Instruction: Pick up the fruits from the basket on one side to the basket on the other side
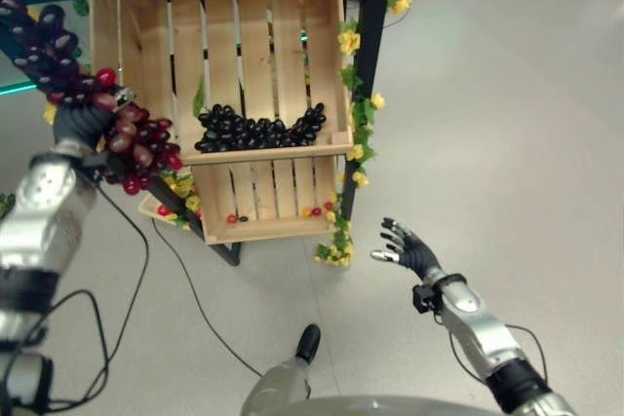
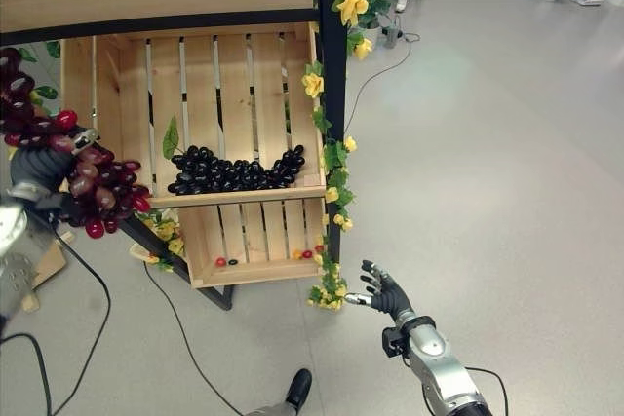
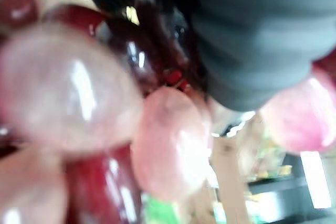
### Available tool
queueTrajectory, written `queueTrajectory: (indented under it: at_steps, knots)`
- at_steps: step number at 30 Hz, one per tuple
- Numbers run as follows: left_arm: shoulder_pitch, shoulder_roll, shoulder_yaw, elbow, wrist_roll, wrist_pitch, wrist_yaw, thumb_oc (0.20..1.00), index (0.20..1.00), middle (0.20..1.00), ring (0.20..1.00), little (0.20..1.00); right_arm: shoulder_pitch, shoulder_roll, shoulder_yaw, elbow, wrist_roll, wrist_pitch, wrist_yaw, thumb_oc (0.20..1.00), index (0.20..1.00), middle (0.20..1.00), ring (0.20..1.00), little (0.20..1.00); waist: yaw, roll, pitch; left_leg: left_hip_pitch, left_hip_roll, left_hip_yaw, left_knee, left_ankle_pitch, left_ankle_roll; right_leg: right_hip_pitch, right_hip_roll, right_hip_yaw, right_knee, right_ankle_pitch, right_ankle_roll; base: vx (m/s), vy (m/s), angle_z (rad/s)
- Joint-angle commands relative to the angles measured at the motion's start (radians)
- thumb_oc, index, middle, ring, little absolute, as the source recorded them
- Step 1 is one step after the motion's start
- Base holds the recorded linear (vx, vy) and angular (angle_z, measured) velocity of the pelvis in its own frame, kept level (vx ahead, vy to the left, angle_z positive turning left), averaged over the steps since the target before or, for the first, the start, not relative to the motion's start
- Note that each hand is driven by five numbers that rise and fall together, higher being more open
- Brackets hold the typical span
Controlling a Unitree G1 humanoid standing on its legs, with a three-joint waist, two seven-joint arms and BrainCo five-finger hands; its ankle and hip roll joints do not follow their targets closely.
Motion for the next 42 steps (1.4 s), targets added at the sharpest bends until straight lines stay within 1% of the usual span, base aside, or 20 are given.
queueTrajectory:
  at_steps: [1,2,3,4,5,6,8,10,11,12,18,19,20,21,23,27,30,33,39,42]
  knots:
    - [-0.303,0.089,-0.119,0.161,0.173,-0.025,-0.027,0.2,0.2,0.2,0.2,0.2,-0.004,-0.045,0.054,-0.058,0.014,-0.046,0.006,1.0,1.0,1.0,1.0,1.0,-0.057,0.045,-0.07,0.115,0.086,0.027,-0.045,-0.134,-0.053,-0.094,-0.058,0.001,0.06,0.008,0.062,0.07,0.053,-0.08]
    - [-0.329,0.088,-0.142,0.172,0.173,-0.027,-0.028,0.2,0.2,0.2,0.2,0.2,-0.005,-0.04,0.05,-0.057,0.015,-0.046,0.006,1.0,1.0,1.0,1.0,1.0,-0.052,0.04,-0.069,0.114,0.086,0.027,-0.045,-0.134,-0.053,-0.095,-0.058,0.001,0.06,0.009,0.062,0.07,0.063,-0.13]
    - [-0.433,0.077,-0.223,0.272,0.229,-0.005,-0.057,0.2,0.2,0.2,0.2,0.2,-0.012,-0.039,0.07,-0.049,0.026,-0.049,0.006,1.0,1.0,1.0,1.0,1.0,-0.066,0.038,-0.072,0.118,0.089,0.043,-0.048,-0.138,-0.05,-0.098,-0.064,0.012,0.058,0.015,0.072,0.03,0.028,-0.11]
    - [-0.453,0.076,-0.241,0.282,0.23,-0.006,-0.061,0.2,0.2,0.2,0.2,0.2,-0.013,-0.034,0.067,-0.048,0.026,-0.05,0.006,1.0,1.0,1.0,1.0,1.0,-0.062,0.034,-0.071,0.118,0.09,0.044,-0.048,-0.138,-0.05,-0.099,-0.064,0.013,0.058,0.015,0.072,0.05,0.045,-0.15]
    - [-0.556,0.089,-0.332,0.326,0.344,-0.01,-0.05,0.2,0.2,0.2,0.2,0.2,-0.018,-0.035,0.075,-0.042,0.028,-0.057,0.01,1.0,1.0,1.0,1.0,1.0,-0.065,0.032,-0.071,0.12,0.093,0.053,-0.048,-0.14,-0.049,-0.1,-0.065,0.021,0.057,0.016,0.075,0.06,0.057,-0.24]
    - [-0.654,0.065,-0.415,0.399,0.44,-0.006,-0.059,0.2,0.2,0.2,0.2,0.2,-0.03,-0.037,0.091,-0.039,0.041,-0.066,0.012,1.0,1.0,1.0,1.0,1.0,-0.077,0.029,-0.073,0.12,0.095,0.068,-0.051,-0.14,-0.047,-0.108,-0.07,0.033,0.055,0.024,0.084,0.05,0.057,-0.21]
    - [-0.726,0.052,-0.467,0.428,0.492,-0.012,-0.04,0.2,0.2,0.2,0.2,0.2,-0.033,-0.031,0.097,-0.036,0.046,-0.072,0.015,1.0,1.0,1.0,1.0,1.0,-0.076,0.021,-0.073,0.119,0.097,0.075,-0.052,-0.141,-0.045,-0.113,-0.071,0.04,0.053,0.027,0.087,0.04,0.039,-0.2]
    - [-0.844,0.007,-0.571,0.487,0.673,-0.01,0.029,0.2,0.2,0.2,0.2,0.2,-0.045,-0.034,0.121,-0.04,0.055,-0.092,0.012,1.0,1.0,1.0,1.0,1.0,-0.086,0.01,-0.072,0.119,0.102,0.091,-0.057,-0.143,-0.041,-0.123,-0.077,0.059,0.053,0.035,0.095,0.03,0.041,-0.21]
    - [-0.851,0.005,-0.577,0.489,0.673,-0.01,0.029,0.2,0.2,0.2,0.2,0.2,-0.046,-0.032,0.12,-0.039,0.056,-0.092,0.012,1.0,1.0,1.0,1.0,1.0,-0.084,0.008,-0.072,0.119,0.102,0.092,-0.057,-0.143,-0.041,-0.124,-0.077,0.059,0.054,0.035,0.095,0.04,0.038,-0.15]
    - [-0.873,-0.033,-0.592,0.513,0.722,-0.004,0.042,0.2,0.2,0.2,0.2,0.2,-0.049,-0.031,0.129,-0.043,0.059,-0.095,0.008,1.0,1.0,1.0,1.0,1.0,-0.089,0.0,-0.069,0.119,0.104,0.1,-0.06,-0.146,-0.038,-0.128,-0.081,0.067,0.055,0.039,0.101,0.02,0.019,-0.13]
    - [-0.919,-0.081,-0.652,0.522,0.881,0.001,0.08,0.2,0.2,0.2,0.2,0.2,-0.054,-0.031,0.142,-0.047,0.065,-0.109,0.006,1.0,1.0,1.0,1.0,1.0,-0.095,-0.01,-0.065,0.116,0.108,0.118,-0.064,-0.149,-0.031,-0.139,-0.091,0.082,0.055,0.049,0.11,0.02,0.028,-0.1]
    - [-0.923,-0.092,-0.689,0.504,0.972,0.005,0.079,1.0,1.0,1.0,1.0,1.0,-0.057,-0.036,0.144,-0.058,0.065,-0.116,0.004,1.0,1.0,1.0,1.0,1.0,-0.098,-0.012,-0.061,0.115,0.107,0.124,-0.064,-0.152,-0.027,-0.146,-0.094,0.088,0.056,0.053,0.114,0.02,0.031,-0.09]
    - [-0.94,-0.083,-0.725,0.492,1.047,0.009,0.081,1.0,1.0,1.0,1.0,1.0,-0.055,-0.038,0.142,-0.06,0.063,-0.12,0.005,1.0,1.0,1.0,1.0,1.0,-0.098,-0.013,-0.061,0.116,0.106,0.127,-0.065,-0.153,-0.025,-0.148,-0.096,0.092,0.055,0.054,0.116,0.03,0.036,-0.16]
    - [-0.979,-0.094,-0.8,0.473,1.201,0.033,0.126,1.0,1.0,1.0,1.0,1.0,-0.052,-0.04,0.15,-0.064,0.061,-0.128,0.008,1.0,1.0,1.0,1.0,1.0,-0.099,-0.014,-0.059,0.119,0.106,0.131,-0.066,-0.156,-0.024,-0.147,-0.096,0.096,0.054,0.054,0.117,0.02,0.019,-0.15]
    - [-0.954,-0.093,-0.843,0.375,1.36,0.027,0.141,1.0,1.0,1.0,1.0,1.0,-0.048,-0.051,0.151,-0.069,0.061,-0.149,0.008,1.0,1.0,1.0,1.0,1.0,-0.096,-0.019,-0.058,0.118,0.103,0.137,-0.065,-0.159,-0.018,-0.149,-0.1,0.099,0.052,0.055,0.12,0.01,0.019,-0.09]
    - [-0.927,-0.058,-0.838,0.259,1.439,0.023,0.16,1.0,1.0,1.0,1.0,1.0,-0.029,-0.059,0.137,-0.081,0.064,-0.163,0.007,1.0,1.0,1.0,1.0,1.0,-0.089,-0.025,-0.061,0.12,0.103,0.134,-0.065,-0.163,-0.015,-0.146,-0.103,0.095,0.05,0.052,0.121,0.0,0.0,0.0]
    - [-0.888,-0.025,-0.808,0.207,1.443,0.022,0.158,1.0,1.0,1.0,1.0,1.0,-0.016,-0.058,0.127,-0.088,0.062,-0.162,0.011,1.0,1.0,1.0,1.0,1.0,-0.082,-0.03,-0.063,0.119,0.1,0.132,-0.064,-0.164,-0.014,-0.141,-0.104,0.088,0.045,0.051,0.121,0.0,-0.003,-0.01]
    - [-0.822,0.026,-0.731,0.152,1.417,0.019,0.171,1.0,1.0,1.0,1.0,1.0,-0.002,-0.053,0.117,-0.084,0.051,-0.161,0.014,1.0,1.0,1.0,1.0,1.0,-0.071,-0.032,-0.068,0.119,0.099,0.125,-0.062,-0.164,-0.016,-0.136,-0.103,0.081,0.038,0.051,0.119,0.0,0.0,0.0]
    - [-0.719,0.063,-0.647,0.114,1.413,0.019,0.162,1.0,1.0,1.0,1.0,1.0,0.005,-0.058,0.109,-0.081,0.049,-0.163,0.017,1.0,1.0,1.0,1.0,1.0,-0.064,-0.03,-0.074,0.119,0.101,0.119,-0.061,-0.162,-0.018,-0.129,-0.099,0.076,0.031,0.053,0.116,-0.01,-0.007,0.03]
    - [-0.62,0.089,-0.504,0.116,1.175,-0.017,0.148,1.0,1.0,1.0,1.0,1.0,0.02,-0.043,0.082,-0.082,0.046,-0.145,0.016,1.0,1.0,1.0,1.0,1.0,-0.054,-0.036,-0.076,0.118,0.103,0.113,-0.06,-0.158,-0.021,-0.126,-0.096,0.07,0.029,0.056,0.113,0.0,0.0,0.0]
